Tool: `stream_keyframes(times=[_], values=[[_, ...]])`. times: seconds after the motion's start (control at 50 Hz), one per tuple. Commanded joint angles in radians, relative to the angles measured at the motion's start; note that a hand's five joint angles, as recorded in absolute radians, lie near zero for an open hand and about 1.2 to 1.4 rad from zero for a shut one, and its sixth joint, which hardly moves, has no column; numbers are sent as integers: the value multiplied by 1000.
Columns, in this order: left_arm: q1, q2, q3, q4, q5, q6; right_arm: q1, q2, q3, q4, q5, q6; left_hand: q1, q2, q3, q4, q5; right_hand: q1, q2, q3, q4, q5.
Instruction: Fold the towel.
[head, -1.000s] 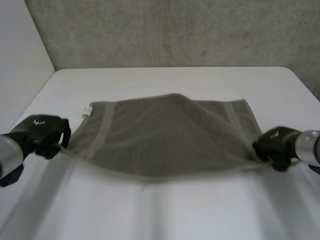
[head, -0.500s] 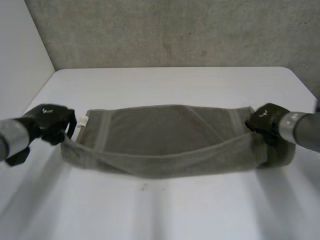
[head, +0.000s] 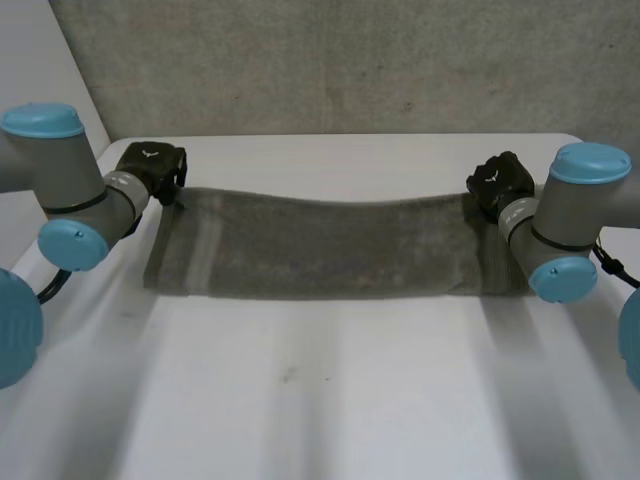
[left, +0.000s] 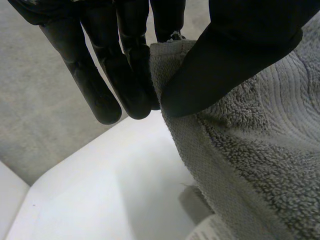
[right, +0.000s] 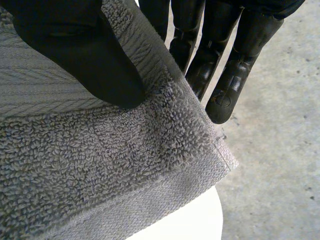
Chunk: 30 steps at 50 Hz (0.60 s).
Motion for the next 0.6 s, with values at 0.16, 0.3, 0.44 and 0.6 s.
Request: stream_keyframes(times=[0.16, 0.3, 0.44, 0.6], values=[[-27, -109, 136, -1, -51, 4, 18, 91, -107, -77, 3, 8, 136, 102, 101, 100, 106, -325, -535, -542, -552, -507], [-72, -103, 127, -37, -59, 15, 29, 22, -80, -64, -6, 164, -1008, -1041, -1043, -1043, -1038, -791, -1000, -1008, -1018, -973], [-96, -43, 115, -180, -62, -1, 8, -180, 95, -60, -32, 412, -1008, -1041, -1043, -1043, -1038, -791, -1000, -1008, -1018, -973], [-66, 205, -179, -164, -40, -53, -100, -424, 373, 59, -145, 461, -1004, -1038, -1039, -1039, -1034, -791, -1000, -1008, -1018, -973]])
